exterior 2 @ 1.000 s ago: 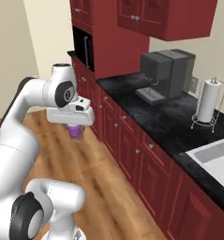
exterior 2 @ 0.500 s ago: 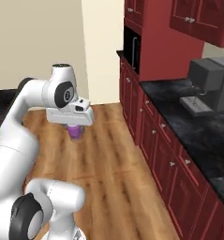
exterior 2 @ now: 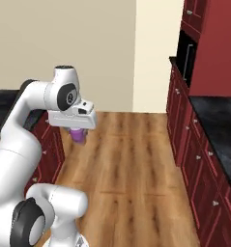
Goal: Four empty soda cans are scattered around the kitchen. Gather all the cans and cluster them next to the stove for recycling.
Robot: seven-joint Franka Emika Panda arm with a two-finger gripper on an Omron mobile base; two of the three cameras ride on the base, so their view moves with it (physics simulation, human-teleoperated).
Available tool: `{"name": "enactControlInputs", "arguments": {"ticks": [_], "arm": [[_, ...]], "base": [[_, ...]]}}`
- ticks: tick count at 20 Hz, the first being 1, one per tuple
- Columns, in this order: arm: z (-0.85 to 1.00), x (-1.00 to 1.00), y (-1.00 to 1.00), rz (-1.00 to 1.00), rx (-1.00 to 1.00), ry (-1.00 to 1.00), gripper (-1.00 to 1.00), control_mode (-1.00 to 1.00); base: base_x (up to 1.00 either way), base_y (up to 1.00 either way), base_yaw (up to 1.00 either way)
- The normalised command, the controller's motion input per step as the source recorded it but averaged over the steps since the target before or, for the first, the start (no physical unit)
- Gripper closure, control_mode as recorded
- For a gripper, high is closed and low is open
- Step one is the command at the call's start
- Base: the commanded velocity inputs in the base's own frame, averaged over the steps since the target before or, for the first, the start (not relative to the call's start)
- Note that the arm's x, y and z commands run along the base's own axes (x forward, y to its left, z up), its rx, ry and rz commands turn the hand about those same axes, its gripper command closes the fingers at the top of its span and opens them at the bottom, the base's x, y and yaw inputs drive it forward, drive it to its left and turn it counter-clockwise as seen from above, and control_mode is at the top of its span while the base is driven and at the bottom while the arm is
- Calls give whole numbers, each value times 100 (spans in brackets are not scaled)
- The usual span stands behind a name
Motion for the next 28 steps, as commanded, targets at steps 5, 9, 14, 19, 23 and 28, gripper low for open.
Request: {"name": "enactControlInputs", "arguments": {"ticks": [5,9,14,19,23,28], "arm": [[0,0,0,0,0,0,100,100],[0,0,0,0,0,0,100,100],[0,0,0,0,0,0,100,100],[0,0,0,0,0,0,100,100],[0,0,0,0,0,0,100,100],[0,0,0,0,0,0,100,100]], "base": [[25,-4,49],[21,-2,49],[3,0,50],[-1,0,50],[-2,0,50],[-3,0,50]]}}
